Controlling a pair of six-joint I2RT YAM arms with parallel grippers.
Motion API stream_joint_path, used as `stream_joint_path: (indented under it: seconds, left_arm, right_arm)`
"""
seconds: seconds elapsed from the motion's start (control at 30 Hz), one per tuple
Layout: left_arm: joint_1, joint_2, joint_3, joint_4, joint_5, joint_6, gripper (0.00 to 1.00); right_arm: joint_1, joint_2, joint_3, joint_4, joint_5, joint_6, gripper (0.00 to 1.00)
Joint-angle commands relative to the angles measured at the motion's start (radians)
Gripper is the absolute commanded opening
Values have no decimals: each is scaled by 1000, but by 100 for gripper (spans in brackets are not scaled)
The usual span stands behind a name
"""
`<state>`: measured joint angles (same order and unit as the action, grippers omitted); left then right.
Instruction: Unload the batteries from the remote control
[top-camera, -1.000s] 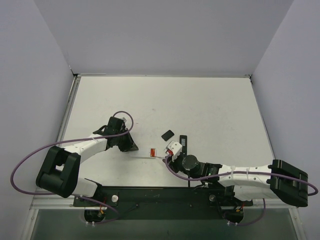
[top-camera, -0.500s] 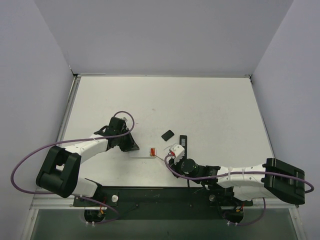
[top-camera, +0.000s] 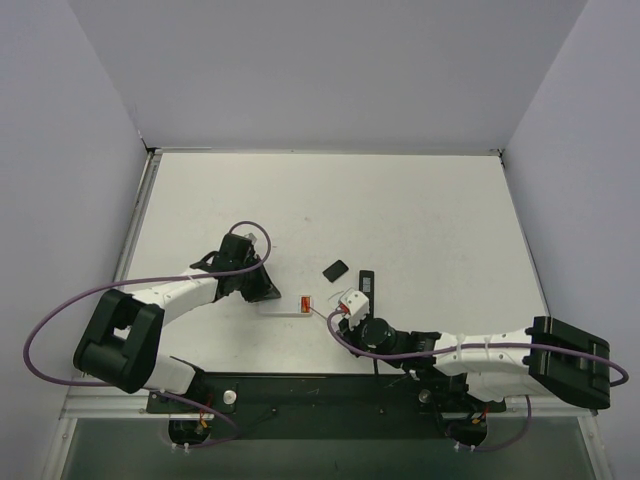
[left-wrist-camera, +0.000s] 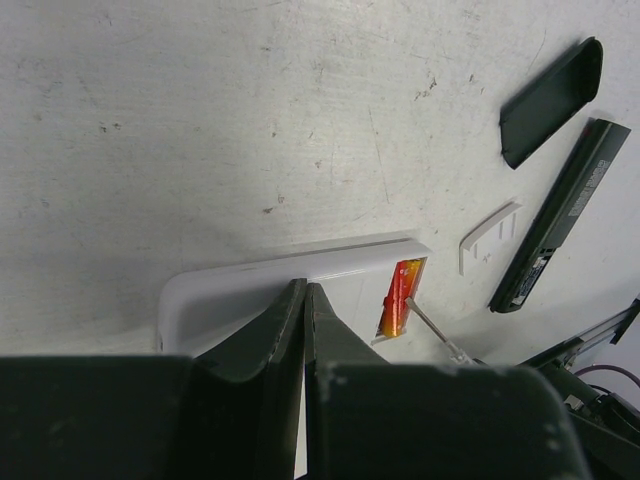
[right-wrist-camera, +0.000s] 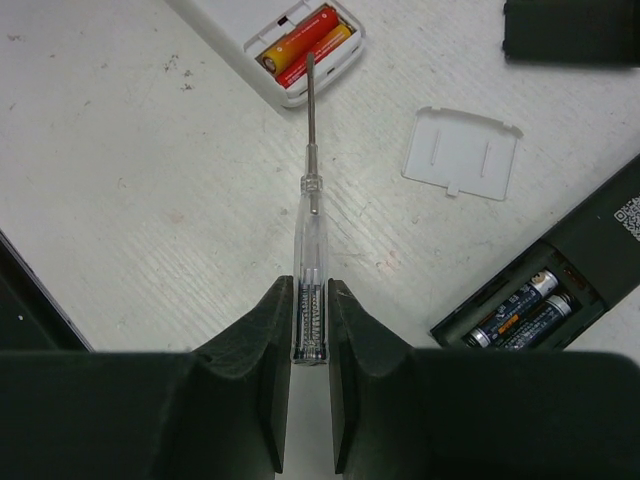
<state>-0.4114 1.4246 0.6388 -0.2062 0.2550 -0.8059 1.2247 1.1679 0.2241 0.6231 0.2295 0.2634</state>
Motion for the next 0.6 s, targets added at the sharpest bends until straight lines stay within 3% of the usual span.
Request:
stream_joint_path:
  seconds: [0.0,0.37,0.57]
  left_arm:
    - [-10,43,-37,-90,-66,28,12]
    - [-17,45,-31,-32,-3,36,13]
    - [-17,65,-27,-33,4,45,13]
  right_arm:
    - [6,-10,64,-132,-44,-49,0]
    - [-5,136,374,-454,-108,-207,0]
    - [-14,211,434,-522,-9,-210,0]
